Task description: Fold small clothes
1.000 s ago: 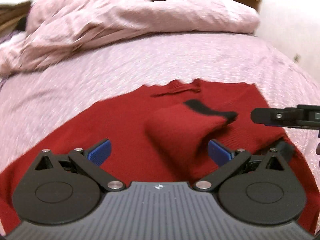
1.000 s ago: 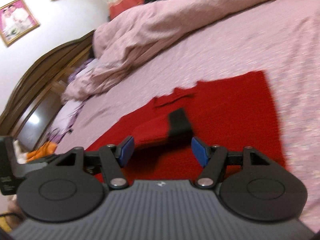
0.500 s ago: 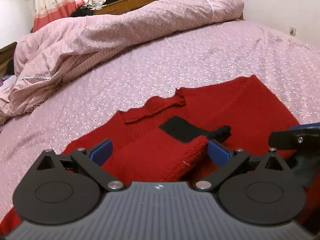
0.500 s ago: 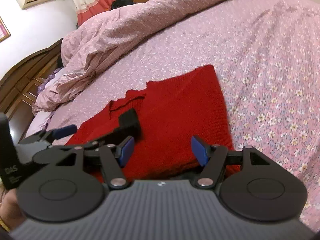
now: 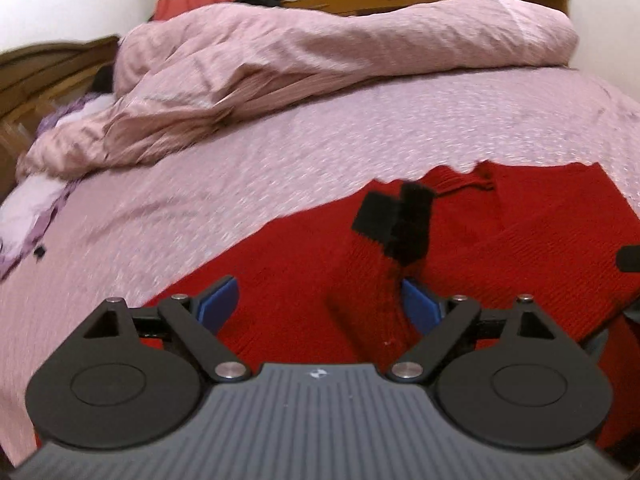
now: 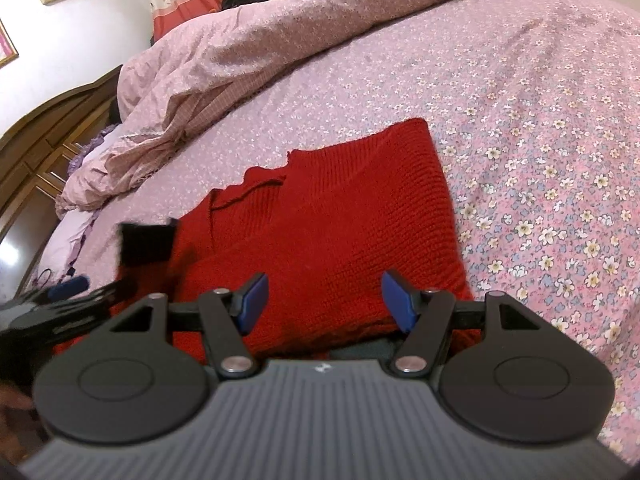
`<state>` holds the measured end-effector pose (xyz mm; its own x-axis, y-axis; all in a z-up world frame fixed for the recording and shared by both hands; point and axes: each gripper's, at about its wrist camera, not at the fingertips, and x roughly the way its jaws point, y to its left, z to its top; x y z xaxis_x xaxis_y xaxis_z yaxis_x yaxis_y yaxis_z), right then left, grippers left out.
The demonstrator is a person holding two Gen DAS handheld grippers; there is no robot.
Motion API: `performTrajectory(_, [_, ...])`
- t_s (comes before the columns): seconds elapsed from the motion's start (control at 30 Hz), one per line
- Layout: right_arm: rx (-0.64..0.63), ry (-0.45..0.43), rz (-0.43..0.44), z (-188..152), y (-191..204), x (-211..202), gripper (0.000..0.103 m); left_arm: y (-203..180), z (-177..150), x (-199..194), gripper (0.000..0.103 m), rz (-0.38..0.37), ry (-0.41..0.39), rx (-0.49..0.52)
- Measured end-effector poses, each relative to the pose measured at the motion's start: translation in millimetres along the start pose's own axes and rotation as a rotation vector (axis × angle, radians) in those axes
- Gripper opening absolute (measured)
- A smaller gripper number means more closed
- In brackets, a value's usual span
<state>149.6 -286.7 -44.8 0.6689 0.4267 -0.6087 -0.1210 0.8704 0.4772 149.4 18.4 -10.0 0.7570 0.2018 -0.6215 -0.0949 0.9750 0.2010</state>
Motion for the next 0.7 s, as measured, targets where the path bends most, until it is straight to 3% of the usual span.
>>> performTrajectory(0.43, [-0.024, 0.014, -0.025, 2.1, 4.6, 1.1, 0.065, 65.9, -33.8, -7.1, 0.094, -0.002, 0.061, -0.182])
performTrajectory(0.7, [-0.140, 0.022, -0.056, 27.2, 14.5, 3.3, 0.065, 82.0, -22.3, 7.4, 0.094, -0.070, 0.016, -0.183])
